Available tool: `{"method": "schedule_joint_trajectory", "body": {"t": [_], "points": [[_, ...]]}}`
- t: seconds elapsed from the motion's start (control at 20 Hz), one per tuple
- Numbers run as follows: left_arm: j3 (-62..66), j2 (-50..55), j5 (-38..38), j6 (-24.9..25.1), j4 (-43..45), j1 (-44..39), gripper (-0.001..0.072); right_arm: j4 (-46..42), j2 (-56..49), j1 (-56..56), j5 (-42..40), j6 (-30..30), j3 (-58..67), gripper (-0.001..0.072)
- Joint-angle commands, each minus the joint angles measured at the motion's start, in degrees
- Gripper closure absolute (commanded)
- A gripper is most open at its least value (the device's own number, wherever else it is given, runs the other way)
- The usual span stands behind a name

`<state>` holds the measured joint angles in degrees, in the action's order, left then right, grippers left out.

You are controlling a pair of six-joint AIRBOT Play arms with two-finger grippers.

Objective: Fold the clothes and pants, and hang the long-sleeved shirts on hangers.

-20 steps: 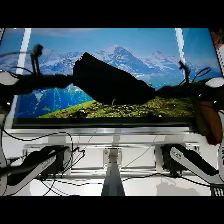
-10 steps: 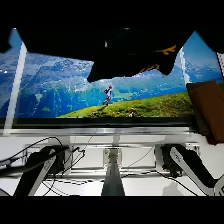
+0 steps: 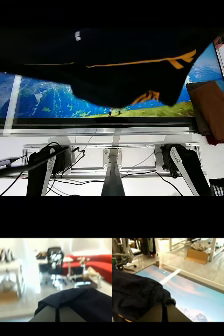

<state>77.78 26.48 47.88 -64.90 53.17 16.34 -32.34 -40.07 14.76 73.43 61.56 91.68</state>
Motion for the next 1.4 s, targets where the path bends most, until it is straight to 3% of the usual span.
{"method": "schedule_joint_trajectory", "body": {"t": [0.0, 0.15, 0.3, 0.45, 0.65, 0.7, 0.75, 0.8, 0.85, 0.9, 0.95, 1.0, 1.15, 1.35], "points": [[-2.1, 4.0, 8.5, -13.4, 8.1, 0.1, 0.0695, -6.3, -1.3, 0.0, -4.4, 7.5, -2.9, 0.0690], [-7.2, 17.8, 10.5, -13.5, 3.4, -2.3, 0.0695, -5.5, -9.2, -1.0, -7.0, 11.9, -11.0, 0.0691], [-8.2, 36.3, 9.5, -12.0, 0.7, -9.4, 0.0695, -5.9, -20.9, -6.9, -9.0, 12.3, -18.8, 0.0690], [-8.1, 52.3, 4.4, -10.5, -3.4, -13.8, 0.0694, -8.2, -33.8, -11.6, -16.1, 12.3, -21.1, 0.0689], [-8.1, 62.1, -0.9, -10.5, -13.8, -13.4, 0.0694, -8.4, -44.3, -11.7, -28.3, 12.4, -21.1, 0.0689], [-8.1, 62.8, -2.2, -10.5, -14.8, -13.4, 0.0693, -8.4, -45.5, -11.6, -31.1, 12.4, -21.1, 0.0654], [-8.2, 62.9, -3.3, -10.0, -14.9, -13.5, 0.0693, -8.4, -46.2, -11.6, -33.8, 12.4, -21.1, 0.0458], [-8.1, 62.8, -3.6, -7.4, -15.2, -13.6, 0.0686, -8.6, -46.5, -11.6, -35.9, 12.3, -21.1, 0.0190], [-8.1, 62.6, -3.5, -3.4, -15.7, -13.7, 0.0601, -9.7, -46.5, -11.5, -37.7, 12.3, -21.0, 0.0082], [-8.1, 62.5, -3.2, -0.3, -16.4, -13.7, 0.0421, -12.4, -46.5, -11.3, -37.9, 12.4, -20.5, 0.0083], [-8.1, 62.2, -2.6, 1.3, -16.7, -13.7, 0.0249, -16.3, -46.5, -10.8, -37.1, 12.4, -19.8, 0.0084], [-8.1, 61.7, -2.1, 1.5, -16.6, -13.7, 0.0207, -19.7, -46.5, -10.0, -35.0, 12.4, -19.1, 0.0094], [-8.1, 58.6, 1.2, 2.9, -15.9, -11.8, 0.0207, -26.4, -46.6, -4.3, -23.9, 14.7, -18.2, 0.0161], [-8.2, 53.6, 8.6, 6.3, -15.5, -9.7, 0.0207, -26.7, -49.7, 3.0, -4.7, 13.3, -18.2, 0.0158]]}}
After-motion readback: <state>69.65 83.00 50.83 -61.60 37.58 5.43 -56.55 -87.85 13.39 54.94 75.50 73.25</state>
